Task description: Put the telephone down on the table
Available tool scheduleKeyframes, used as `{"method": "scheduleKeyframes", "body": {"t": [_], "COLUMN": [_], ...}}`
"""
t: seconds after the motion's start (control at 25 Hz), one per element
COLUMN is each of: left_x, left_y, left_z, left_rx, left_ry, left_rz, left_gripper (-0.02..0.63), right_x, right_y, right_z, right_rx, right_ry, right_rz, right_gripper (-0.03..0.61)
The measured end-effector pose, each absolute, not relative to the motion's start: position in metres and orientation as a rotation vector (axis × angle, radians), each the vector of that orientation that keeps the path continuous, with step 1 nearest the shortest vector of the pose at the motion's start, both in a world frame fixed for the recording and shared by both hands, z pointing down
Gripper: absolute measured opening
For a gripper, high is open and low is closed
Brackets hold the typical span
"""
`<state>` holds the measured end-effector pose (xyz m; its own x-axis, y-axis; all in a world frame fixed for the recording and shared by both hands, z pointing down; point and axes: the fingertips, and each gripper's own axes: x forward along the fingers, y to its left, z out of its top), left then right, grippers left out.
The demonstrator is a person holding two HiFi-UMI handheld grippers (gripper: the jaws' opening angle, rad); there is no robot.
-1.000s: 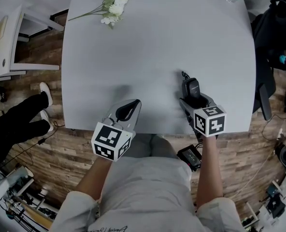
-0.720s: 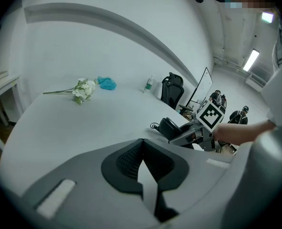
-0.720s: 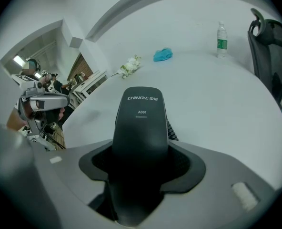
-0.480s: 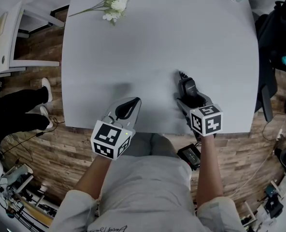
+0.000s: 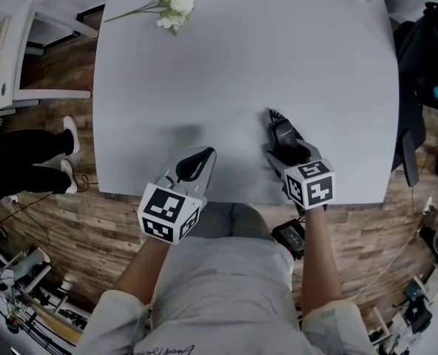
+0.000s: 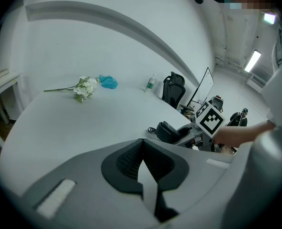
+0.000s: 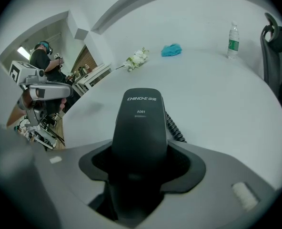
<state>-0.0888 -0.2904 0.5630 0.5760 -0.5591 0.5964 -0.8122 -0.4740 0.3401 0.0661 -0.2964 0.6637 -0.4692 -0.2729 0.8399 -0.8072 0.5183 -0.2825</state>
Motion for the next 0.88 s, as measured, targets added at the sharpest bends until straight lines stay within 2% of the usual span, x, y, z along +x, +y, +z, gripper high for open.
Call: {"method": "scheduleKeyframes", "body": {"t": [0.88], "left_x": [-0.088], "left_y": [-0.291], "left_z": [0.572], "left_rx": [2.179], "left_ry": [-1.094], "left_rz": [0.550], "left_gripper": [0.017], "right_x": [0.052], "right_y": [-0.292], "right_z": [0.677], "right_rx": [0.819], "right_ry": [-1.965], "right_rz": [0.754], "right_gripper": [0.284]}}
